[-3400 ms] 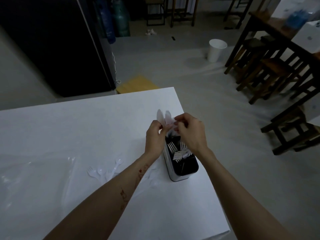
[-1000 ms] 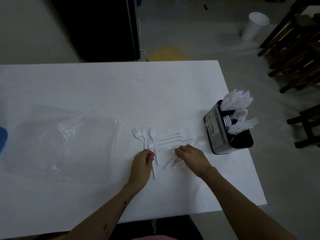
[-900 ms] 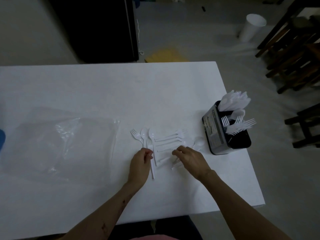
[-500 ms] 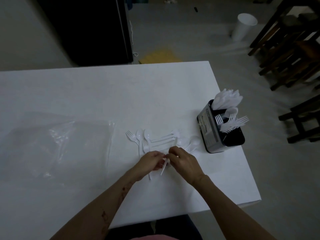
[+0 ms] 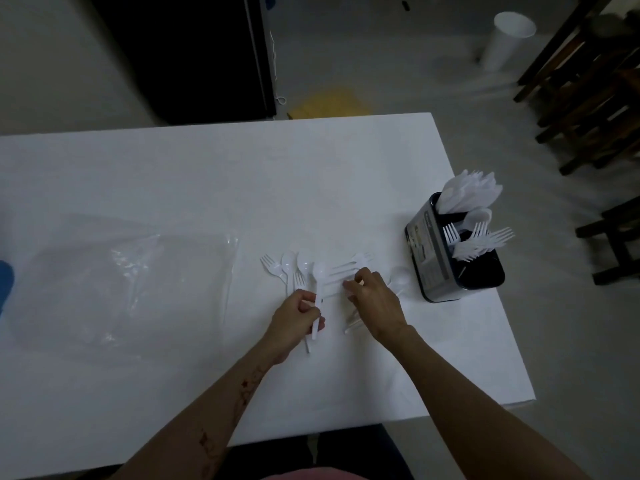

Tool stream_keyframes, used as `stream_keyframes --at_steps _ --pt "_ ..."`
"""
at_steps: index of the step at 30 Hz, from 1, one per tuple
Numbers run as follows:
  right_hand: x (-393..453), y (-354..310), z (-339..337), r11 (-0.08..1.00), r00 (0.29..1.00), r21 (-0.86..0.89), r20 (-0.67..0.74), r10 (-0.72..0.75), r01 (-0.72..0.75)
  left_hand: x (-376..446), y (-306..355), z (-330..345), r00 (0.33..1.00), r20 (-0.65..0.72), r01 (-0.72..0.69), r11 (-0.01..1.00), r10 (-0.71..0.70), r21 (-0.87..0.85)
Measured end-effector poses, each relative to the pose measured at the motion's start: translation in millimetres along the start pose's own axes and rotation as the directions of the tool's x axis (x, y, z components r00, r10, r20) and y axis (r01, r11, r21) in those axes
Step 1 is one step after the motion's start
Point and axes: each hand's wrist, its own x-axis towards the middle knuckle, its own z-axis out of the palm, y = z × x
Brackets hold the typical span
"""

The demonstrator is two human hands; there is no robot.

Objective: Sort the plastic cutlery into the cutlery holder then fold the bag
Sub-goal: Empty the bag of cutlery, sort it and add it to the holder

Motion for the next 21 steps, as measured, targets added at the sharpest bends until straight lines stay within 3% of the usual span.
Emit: stream_keyframes --at_steps 4,9,15,18,21 --pt "2.4 1.7 -0.1 1.0 0.998 0.002 0.063 0.027 -0.027 -2.1 2.4 -3.2 0.997 -0.069 -0.045 0.999 0.044 -0.007" --pt "-3.2 8.1 -8.7 0.991 0.991 0.009 0.016 -0.13 0.13 0.9 1.1 -6.3 0.993 -0.074 -0.08 0.99 0.089 0.117" --pt "2.3 2.7 -13.3 0.951 0.968 0.183 -0.092 -0.235 0.249 -2.4 2.6 8.9 0.994 0.106 -0.004 0.99 -0.011 0.139" --pt "3.5 -2.0 -14.2 0.942 0.969 0.235 -0.121 -0.216 0.239 -4.0 1.9 15.8 0.992 0.108 0.061 0.995 -0.07 0.083" --pt "-0.5 -3.7 -9.4 0.925 0.962 0.304 -0.214 -0.168 0.229 -5.7 -2.6 15.5 0.994 0.105 0.016 0.995 -0.026 0.099"
